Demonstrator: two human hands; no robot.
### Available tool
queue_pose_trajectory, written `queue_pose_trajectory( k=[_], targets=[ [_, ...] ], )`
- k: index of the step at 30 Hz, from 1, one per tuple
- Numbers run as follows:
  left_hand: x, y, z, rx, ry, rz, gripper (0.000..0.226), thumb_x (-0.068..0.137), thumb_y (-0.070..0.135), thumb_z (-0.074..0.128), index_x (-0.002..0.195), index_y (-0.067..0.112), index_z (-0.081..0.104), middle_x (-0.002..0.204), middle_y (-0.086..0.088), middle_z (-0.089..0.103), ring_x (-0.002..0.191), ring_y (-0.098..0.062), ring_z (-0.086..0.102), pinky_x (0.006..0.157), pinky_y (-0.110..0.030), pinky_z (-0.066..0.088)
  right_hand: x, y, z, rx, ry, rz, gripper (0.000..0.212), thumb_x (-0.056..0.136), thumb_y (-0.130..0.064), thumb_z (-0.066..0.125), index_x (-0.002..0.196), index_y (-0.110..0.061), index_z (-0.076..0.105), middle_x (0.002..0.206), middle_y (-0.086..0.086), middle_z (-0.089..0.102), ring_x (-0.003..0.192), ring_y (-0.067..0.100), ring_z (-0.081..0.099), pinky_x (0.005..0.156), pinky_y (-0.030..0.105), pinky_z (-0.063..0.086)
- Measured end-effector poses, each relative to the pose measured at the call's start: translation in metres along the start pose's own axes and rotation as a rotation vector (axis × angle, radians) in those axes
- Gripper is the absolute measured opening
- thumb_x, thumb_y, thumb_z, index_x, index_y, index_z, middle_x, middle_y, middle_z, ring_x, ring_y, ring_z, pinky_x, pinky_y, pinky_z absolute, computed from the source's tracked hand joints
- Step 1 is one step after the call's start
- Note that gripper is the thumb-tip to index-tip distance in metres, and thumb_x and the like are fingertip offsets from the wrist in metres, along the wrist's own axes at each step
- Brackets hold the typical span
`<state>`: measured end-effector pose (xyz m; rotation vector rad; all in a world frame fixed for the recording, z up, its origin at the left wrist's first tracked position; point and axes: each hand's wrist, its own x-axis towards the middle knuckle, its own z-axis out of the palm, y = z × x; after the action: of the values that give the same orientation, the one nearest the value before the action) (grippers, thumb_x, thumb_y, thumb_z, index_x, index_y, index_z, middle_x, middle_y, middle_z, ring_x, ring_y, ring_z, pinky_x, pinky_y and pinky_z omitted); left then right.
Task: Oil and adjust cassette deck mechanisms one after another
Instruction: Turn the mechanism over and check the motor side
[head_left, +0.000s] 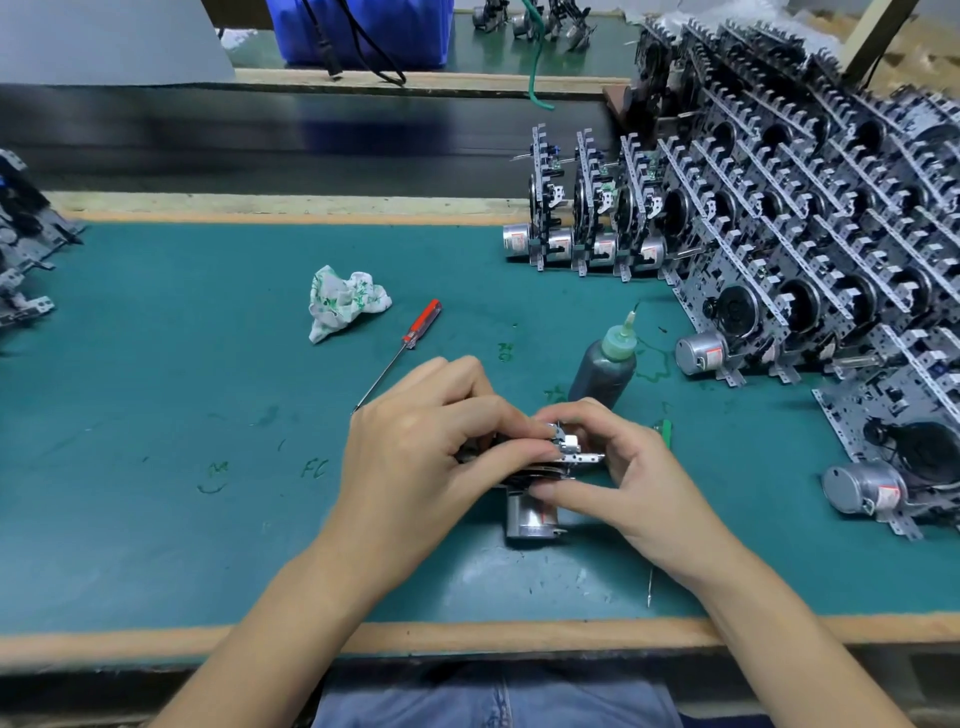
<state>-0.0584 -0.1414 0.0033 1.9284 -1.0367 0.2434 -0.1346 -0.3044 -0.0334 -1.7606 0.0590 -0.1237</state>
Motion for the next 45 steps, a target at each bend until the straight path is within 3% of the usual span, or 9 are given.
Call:
queue_pose_trajectory(
  k=[6, 8, 11, 16, 19, 22, 28, 33, 45],
  targets=[
    [0.001, -0.001, -0.003, -0.046, -0.027, 0.002, 0.019, 0.079, 0.039, 0.066, 0.079, 0.024, 0.077, 0.063, 0.009, 0.044, 0.06, -0.013, 0.045, 0.05, -0.039, 0.04, -0.002, -0.002, 0.001, -0.015, 0.027, 0.0, 0.037, 0.065, -0.019, 0.077, 0.098, -0.033, 0.068, 0.094, 0.019, 0.054, 0.09, 0.03, 0.054, 0.088, 0.038, 0.042],
    [0.0, -0.002, -0.003, -0.057, -0.023, -0.011, 0.018, 0.078, 0.039, 0.066, 0.08, 0.024, 0.077, 0.063, 0.008, 0.044, 0.06, -0.013, 0.045, 0.05, -0.039, 0.04, -0.004, -0.001, 0.004, -0.02, 0.055, -0.013, 0.039, 0.066, -0.021, 0.077, 0.099, -0.039, 0.071, 0.09, 0.018, 0.051, 0.088, 0.03, 0.052, 0.084, 0.031, 0.042],
    [-0.002, -0.003, -0.003, -0.086, -0.019, -0.032, 0.018, 0.077, 0.04, 0.067, 0.08, 0.026, 0.077, 0.063, 0.008, 0.042, 0.06, -0.012, 0.044, 0.05, -0.037, 0.038, -0.008, -0.004, 0.003, -0.088, 0.044, -0.034, 0.044, 0.067, -0.025, 0.077, 0.104, -0.045, 0.066, 0.091, 0.009, 0.052, 0.088, 0.023, 0.054, 0.085, 0.026, 0.042],
    [-0.001, -0.004, -0.004, -0.121, -0.035, -0.056, 0.013, 0.076, 0.042, 0.068, 0.081, 0.032, 0.075, 0.063, 0.008, 0.041, 0.061, -0.009, 0.044, 0.052, -0.033, 0.037, -0.017, -0.009, -0.013, -0.437, 0.078, -0.082, 0.047, 0.068, -0.047, 0.073, 0.113, -0.049, 0.06, 0.092, -0.017, 0.053, 0.09, 0.006, 0.05, 0.08, 0.012, 0.037],
    [0.0, -0.003, -0.003, -0.109, -0.042, -0.062, 0.016, 0.075, 0.042, 0.068, 0.08, 0.029, 0.077, 0.063, 0.008, 0.042, 0.061, -0.009, 0.045, 0.052, -0.034, 0.039, -0.021, -0.007, -0.014, -0.719, 0.147, -0.198, 0.037, 0.076, -0.054, 0.059, 0.107, -0.034, 0.067, 0.09, -0.017, 0.057, 0.088, 0.007, 0.05, 0.079, 0.022, 0.041],
    [0.001, -0.003, -0.004, -0.112, -0.048, -0.07, 0.018, 0.075, 0.042, 0.068, 0.081, 0.028, 0.077, 0.062, 0.007, 0.043, 0.06, -0.009, 0.045, 0.051, -0.035, 0.039, -0.023, -0.001, -0.013, -0.884, 0.131, -0.259, 0.038, 0.081, -0.049, 0.054, 0.087, -0.017, 0.072, 0.087, -0.007, 0.059, 0.08, 0.017, 0.054, 0.067, 0.033, 0.048],
    [0.002, -0.001, -0.004, -0.132, -0.052, -0.093, 0.017, 0.074, 0.043, 0.068, 0.081, 0.031, 0.076, 0.062, 0.004, 0.044, 0.061, -0.009, 0.046, 0.052, -0.038, 0.04, -0.023, 0.003, -0.016, -1.009, 0.154, -0.331, 0.034, 0.083, -0.045, 0.053, 0.088, -0.017, 0.072, 0.086, -0.004, 0.061, 0.076, 0.02, 0.058, 0.063, 0.03, 0.048],
    [0.001, -0.001, -0.004, -0.143, -0.061, -0.103, 0.019, 0.074, 0.045, 0.068, 0.087, 0.032, 0.075, 0.063, 0.003, 0.044, 0.061, -0.011, 0.046, 0.053, -0.042, 0.041, -0.023, 0.002, -0.016, -0.936, 0.184, -0.306, 0.036, 0.083, -0.046, 0.052, 0.1, -0.022, 0.073, 0.088, -0.005, 0.06, 0.08, 0.017, 0.056, 0.065, 0.03, 0.047],
    [0.002, -0.001, -0.004, -0.139, -0.048, -0.1, 0.02, 0.074, 0.045, 0.068, 0.081, 0.029, 0.078, 0.062, 0.005, 0.044, 0.06, -0.009, 0.046, 0.053, -0.039, 0.041, -0.025, 0.005, -0.02, -0.975, 0.112, -0.29, 0.034, 0.085, -0.045, 0.05, 0.1, -0.023, 0.071, 0.093, -0.006, 0.059, 0.082, 0.017, 0.056, 0.068, 0.031, 0.047]
  ],
)
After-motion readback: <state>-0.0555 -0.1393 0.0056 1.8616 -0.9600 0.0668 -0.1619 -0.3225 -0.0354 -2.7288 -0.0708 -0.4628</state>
